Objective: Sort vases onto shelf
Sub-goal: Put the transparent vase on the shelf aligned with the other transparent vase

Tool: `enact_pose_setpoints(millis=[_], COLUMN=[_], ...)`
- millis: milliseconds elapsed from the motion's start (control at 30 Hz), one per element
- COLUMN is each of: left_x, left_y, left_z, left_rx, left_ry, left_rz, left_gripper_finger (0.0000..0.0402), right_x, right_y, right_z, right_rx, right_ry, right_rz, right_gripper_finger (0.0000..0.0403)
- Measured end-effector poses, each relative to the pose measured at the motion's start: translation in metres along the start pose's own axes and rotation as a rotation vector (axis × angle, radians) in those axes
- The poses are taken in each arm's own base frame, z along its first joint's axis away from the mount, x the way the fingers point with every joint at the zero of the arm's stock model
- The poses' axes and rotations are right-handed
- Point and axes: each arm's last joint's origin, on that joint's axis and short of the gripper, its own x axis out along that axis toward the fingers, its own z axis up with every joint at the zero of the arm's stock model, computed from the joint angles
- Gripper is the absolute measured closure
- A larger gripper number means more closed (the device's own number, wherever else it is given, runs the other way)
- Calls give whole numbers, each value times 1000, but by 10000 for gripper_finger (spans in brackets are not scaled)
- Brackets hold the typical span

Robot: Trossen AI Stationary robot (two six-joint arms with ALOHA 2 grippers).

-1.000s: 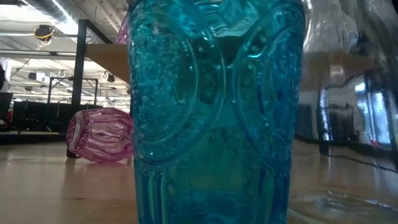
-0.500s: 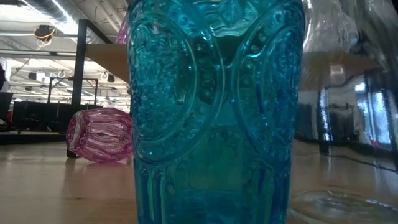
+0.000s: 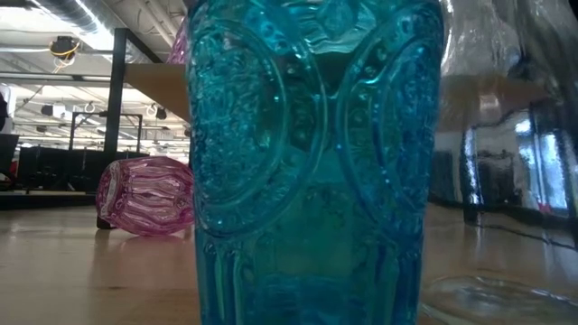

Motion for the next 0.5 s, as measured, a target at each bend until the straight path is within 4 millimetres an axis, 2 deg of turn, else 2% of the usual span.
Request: enact_pose_setpoints(millis=[267, 500], left_x=[0, 0], left_y=[-2, -2], left_z=[0, 0], left_rx=[2, 1], left_ry=[2, 3], left_rz=[-4, -3], left_gripper_finger=[136, 136], right_x=[2, 8], right_y=[2, 2], right_z=[1, 1], right_rx=[-56, -76], right_ry=[11, 35], right_rz=[42, 33], right_gripper_finger=[394, 388])
